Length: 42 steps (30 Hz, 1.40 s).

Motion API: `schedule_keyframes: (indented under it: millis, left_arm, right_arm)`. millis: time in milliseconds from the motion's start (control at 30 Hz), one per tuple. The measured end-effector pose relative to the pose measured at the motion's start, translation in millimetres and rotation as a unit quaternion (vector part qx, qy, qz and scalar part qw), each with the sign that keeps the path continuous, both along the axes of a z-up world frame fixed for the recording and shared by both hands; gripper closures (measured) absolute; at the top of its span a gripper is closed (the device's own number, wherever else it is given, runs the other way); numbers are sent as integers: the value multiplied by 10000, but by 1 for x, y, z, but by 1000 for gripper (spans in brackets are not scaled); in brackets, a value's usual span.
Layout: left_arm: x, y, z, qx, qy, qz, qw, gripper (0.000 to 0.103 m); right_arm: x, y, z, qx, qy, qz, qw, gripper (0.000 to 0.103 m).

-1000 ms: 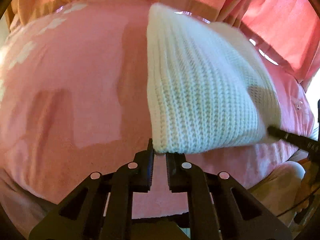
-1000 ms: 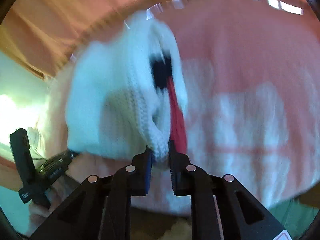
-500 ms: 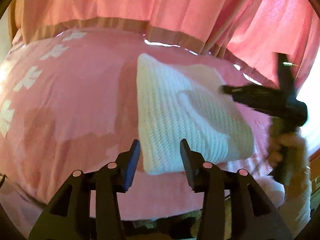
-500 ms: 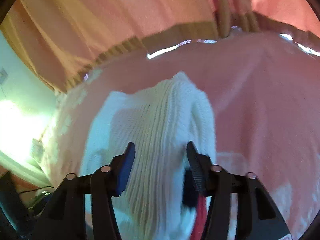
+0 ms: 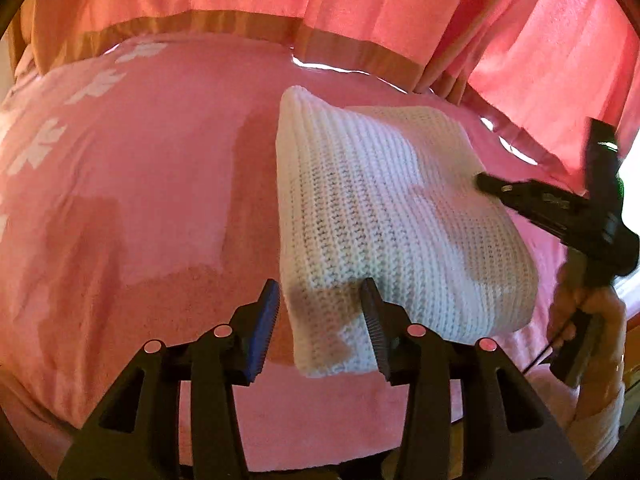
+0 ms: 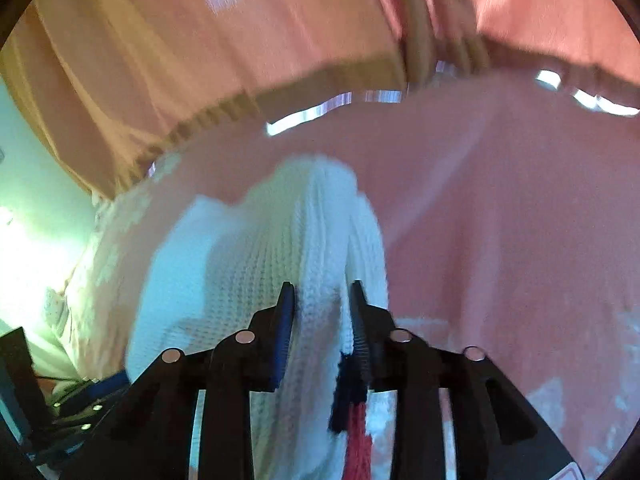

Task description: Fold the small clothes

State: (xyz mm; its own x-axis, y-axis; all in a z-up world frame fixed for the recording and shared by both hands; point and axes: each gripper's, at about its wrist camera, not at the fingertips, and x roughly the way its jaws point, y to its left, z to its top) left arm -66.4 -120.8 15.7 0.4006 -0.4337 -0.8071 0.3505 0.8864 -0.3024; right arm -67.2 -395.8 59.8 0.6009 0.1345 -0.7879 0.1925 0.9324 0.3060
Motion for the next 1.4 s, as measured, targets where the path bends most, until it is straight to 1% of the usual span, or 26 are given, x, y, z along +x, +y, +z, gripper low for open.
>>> schedule_keyframes:
  millis: [100,167,200,233,267,300,333,367,433,500,533,600,633,700,733,767,800,833,867,967,1033,1133,1267,1300,1333,1400]
  left_arm:
    - [1,5,9,-138,-23,92,9999,49]
    - [0,6,15,-203,-89,112,9997,49]
    - [-1,6,17,-201,-134,103,9997,49]
    - [-1,5,18,-183,-175,102,9996,49]
    - [-3,3,17,-156,-186,96,9997,49]
    - [-3,1,17,-148,-161,92,9997,49]
    - [-5,0,16,-145,-125,95,9998,49]
    - [-7,-2,16,-154,-100,87,9998,49]
    - [-13,-6,20,-153,-143,13,9998,49]
    - [-21,-13,25,-141,-209,-108,9996,49]
    - [-25,-17,26,-157,-208,-158,9995,49]
    - [-35,-26,27,-239,-152,-233,9993,49]
    - [-39,-31,27,-271,-117,-276,9992,49]
    - [-47,-39,26,-407,-39,-281,9988,49]
    - [-48,-40,28,-479,-26,-254,9985,45]
    - [-46,-39,31,-602,-23,-165,9980,41]
    - [-42,-36,35,-705,-45,-62,9975,33]
    - [-38,-33,39,-777,-81,21,9969,26]
    - [-28,-28,44,-863,-169,175,9960,24]
    - [5,-21,51,-842,-359,500,9945,18]
    - [32,-22,44,-794,-271,603,9947,18]
    - [60,-27,26,-556,-57,522,9971,18]
    - [78,-37,-7,-295,230,88,9993,18]
    - [81,-39,-16,-274,356,-26,9990,18]
    - [82,-39,-22,-278,430,-74,9987,17]
    - [88,-38,-37,-462,670,-207,9965,16]
  right_arm:
    - [-19,9,22,78,-360,29,9993,74]
    - [-28,18,24,286,-362,273,9986,85]
    - [-27,26,21,390,-271,401,9981,88]
    - [-26,33,11,453,-29,531,9976,93]
    - [-23,36,-5,281,384,526,9975,101]
    - [-23,34,-18,66,644,411,9971,103]
    - [-23,30,-26,-12,759,292,9967,103]
    - [-27,19,-30,233,732,130,9970,103]
    - [-35,14,-15,327,594,-23,9977,103]
    - [-41,20,0,145,394,36,9991,103]
    - [-43,26,2,21,417,146,9990,103]
    - [-40,30,-17,-249,730,244,9967,103]
    - [-40,28,-25,-265,829,285,9958,103]
    - [-45,23,-16,-73,653,205,9976,103]
    - [-50,20,-6,-47,466,139,9988,100]
    - [-54,18,0,-69,348,56,9994,90]
    - [-57,15,6,-124,260,-19,9996,81]
    - [-58,12,9,-213,221,-66,9995,56]
    - [-58,10,10,-257,168,-97,9995,42]
    - [-41,5,0,-149,201,-95,9996,37]
    - [-26,-3,-16,256,302,-21,9992,37]
    - [-8,-2,-36,560,539,50,9970,37]
    - [0,0,-52,676,674,107,9954,29]
    - [0,-2,-53,704,660,112,9953,27]
    - [0,-4,-56,709,695,79,9950,21]
    - [2,-9,-66,974,855,-23,9916,17]
